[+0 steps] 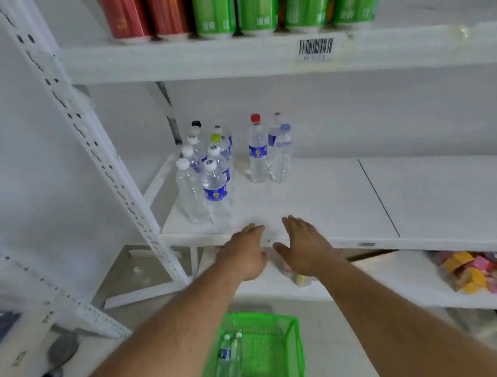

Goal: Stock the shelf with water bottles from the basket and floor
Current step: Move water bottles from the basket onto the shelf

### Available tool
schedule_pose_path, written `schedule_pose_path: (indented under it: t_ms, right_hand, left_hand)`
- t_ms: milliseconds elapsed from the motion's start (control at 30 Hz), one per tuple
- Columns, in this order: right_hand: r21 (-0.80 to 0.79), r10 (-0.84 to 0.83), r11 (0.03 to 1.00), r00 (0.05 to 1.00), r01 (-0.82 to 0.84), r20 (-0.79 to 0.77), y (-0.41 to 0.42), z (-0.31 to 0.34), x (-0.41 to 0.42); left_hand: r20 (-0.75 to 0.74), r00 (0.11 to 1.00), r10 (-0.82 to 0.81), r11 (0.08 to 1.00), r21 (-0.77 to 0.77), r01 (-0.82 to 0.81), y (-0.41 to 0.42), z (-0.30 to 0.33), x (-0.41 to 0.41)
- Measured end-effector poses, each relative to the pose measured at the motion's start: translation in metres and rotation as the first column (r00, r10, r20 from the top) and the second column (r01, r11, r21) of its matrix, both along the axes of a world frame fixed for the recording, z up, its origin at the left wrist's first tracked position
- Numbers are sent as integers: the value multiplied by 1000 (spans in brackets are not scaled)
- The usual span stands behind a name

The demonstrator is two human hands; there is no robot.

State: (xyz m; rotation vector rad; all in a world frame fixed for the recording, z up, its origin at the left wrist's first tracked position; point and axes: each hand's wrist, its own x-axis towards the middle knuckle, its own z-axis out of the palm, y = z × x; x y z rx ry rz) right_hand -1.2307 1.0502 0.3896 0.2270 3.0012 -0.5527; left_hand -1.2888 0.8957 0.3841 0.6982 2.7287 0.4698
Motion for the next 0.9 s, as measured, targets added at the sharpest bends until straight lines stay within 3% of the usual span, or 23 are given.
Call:
schedule_pose_path:
  t_ms: [433, 900]
  right_hand:
    - [-37, 111, 994, 953, -105, 280, -55, -113, 111]
    - [-50, 8, 999, 875, 19, 484, -166, -218, 58]
  left_hand:
    - [230, 968, 105, 957, -286, -35, -97, -98, 109]
    - [469, 866, 174, 964, -261, -52, -215, -211, 43]
